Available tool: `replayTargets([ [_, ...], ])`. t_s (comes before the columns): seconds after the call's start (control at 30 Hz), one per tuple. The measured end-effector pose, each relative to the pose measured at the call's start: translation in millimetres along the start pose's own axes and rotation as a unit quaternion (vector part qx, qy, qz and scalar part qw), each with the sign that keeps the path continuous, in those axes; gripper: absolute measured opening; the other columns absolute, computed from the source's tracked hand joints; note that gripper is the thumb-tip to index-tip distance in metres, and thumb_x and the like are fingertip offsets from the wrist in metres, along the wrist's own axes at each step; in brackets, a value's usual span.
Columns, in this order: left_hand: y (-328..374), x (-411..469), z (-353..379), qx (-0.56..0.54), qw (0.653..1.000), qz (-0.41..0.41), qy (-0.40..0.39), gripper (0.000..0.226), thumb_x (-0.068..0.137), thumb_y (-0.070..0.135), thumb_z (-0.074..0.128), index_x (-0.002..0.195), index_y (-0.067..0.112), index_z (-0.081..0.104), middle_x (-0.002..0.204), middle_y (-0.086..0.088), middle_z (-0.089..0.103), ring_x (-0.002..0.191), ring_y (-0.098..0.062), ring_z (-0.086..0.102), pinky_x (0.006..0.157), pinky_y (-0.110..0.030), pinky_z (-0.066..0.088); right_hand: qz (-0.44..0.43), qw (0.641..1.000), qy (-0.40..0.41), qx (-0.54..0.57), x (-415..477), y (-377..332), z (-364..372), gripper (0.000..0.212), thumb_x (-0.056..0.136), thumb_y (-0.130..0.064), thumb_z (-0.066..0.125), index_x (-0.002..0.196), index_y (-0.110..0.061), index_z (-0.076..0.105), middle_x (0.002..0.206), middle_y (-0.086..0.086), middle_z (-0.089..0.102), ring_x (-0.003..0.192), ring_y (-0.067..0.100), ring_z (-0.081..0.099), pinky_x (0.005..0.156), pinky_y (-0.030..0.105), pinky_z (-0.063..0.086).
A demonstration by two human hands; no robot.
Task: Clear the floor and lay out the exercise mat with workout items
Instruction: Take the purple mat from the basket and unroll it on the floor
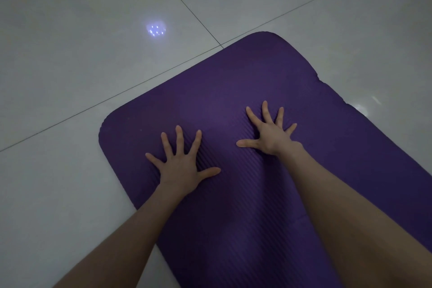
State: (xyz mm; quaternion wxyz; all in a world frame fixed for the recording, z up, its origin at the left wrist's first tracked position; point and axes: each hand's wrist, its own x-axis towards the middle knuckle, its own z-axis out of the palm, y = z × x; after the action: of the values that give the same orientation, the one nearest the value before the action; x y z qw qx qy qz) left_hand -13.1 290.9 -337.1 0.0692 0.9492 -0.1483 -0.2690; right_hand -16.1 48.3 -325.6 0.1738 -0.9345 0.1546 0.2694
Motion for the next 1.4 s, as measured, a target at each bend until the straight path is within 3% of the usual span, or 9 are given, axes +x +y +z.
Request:
replayTargets([
  [0.23,2,2,-6,-0.010,1.000,-0.008,-0.008,0.108,0.058,0.090,0.037,0.139,0.049,-0.022,0.149,0.002,-0.038,0.136,-0.036,-0.032,0.097,-0.075,-0.010,0.001,1.000,0.011,0.012,3,-1,2,0.106,0.066,-0.078,0.053,0.144,-0.049,-0.012,0.153,-0.005,-0.032,0.136,0.039,-0.033,0.099,0.074,-0.012],
  [0.4,6,-5,-5,-0.023,1.000,-0.016,-0.002,0.109,0.059,0.089,0.041,0.142,0.047,-0.017,0.153,-0.003,-0.031,0.138,-0.035,-0.029,0.100,-0.073,-0.007,0.003,0.998,0.063,0.024,-23,11,24,0.099,0.071,-0.080,0.045,0.147,-0.044,-0.007,0.156,-0.005,-0.025,0.140,0.036,-0.027,0.102,0.071,-0.012],
  [0.57,33,-32,23,0.020,0.999,0.036,0.004,0.109,0.058,0.090,0.037,0.141,0.047,-0.019,0.150,-0.002,-0.036,0.138,-0.033,-0.030,0.100,-0.074,-0.007,0.043,0.996,0.064,0.033,-86,58,55,0.101,0.066,-0.085,0.041,0.146,-0.046,-0.007,0.156,-0.006,-0.025,0.141,0.036,-0.025,0.104,0.069,-0.010],
  [0.9,141,-88,76,0.089,0.978,0.182,-0.055,0.110,0.054,0.093,0.033,0.131,0.049,-0.032,0.143,0.001,-0.045,0.135,-0.036,-0.034,0.097,-0.077,-0.006,0.203,0.971,0.062,0.113,-253,167,112,0.109,0.056,-0.089,0.036,0.145,-0.047,-0.011,0.154,-0.006,-0.030,0.139,0.036,-0.029,0.107,0.068,-0.007],
  [1.07,145,-86,84,0.075,0.982,0.164,-0.053,0.112,0.040,0.099,0.023,0.125,0.056,-0.036,0.140,0.006,-0.048,0.135,-0.032,-0.035,0.096,-0.076,-0.010,0.201,0.970,0.071,0.120,-262,177,123,0.105,0.064,-0.085,0.041,0.145,-0.045,-0.012,0.152,-0.005,-0.033,0.137,0.038,-0.031,0.104,0.070,-0.010],
  [1.4,169,-76,64,0.090,0.984,0.128,-0.090,0.122,0.038,0.094,0.039,0.137,0.054,-0.019,0.153,0.003,-0.032,0.140,-0.032,-0.027,0.100,-0.075,-0.001,0.186,0.972,0.077,0.122,-244,189,114,0.105,0.069,-0.081,0.048,0.147,-0.041,-0.009,0.154,-0.001,-0.031,0.137,0.041,-0.030,0.100,0.074,-0.011],
])
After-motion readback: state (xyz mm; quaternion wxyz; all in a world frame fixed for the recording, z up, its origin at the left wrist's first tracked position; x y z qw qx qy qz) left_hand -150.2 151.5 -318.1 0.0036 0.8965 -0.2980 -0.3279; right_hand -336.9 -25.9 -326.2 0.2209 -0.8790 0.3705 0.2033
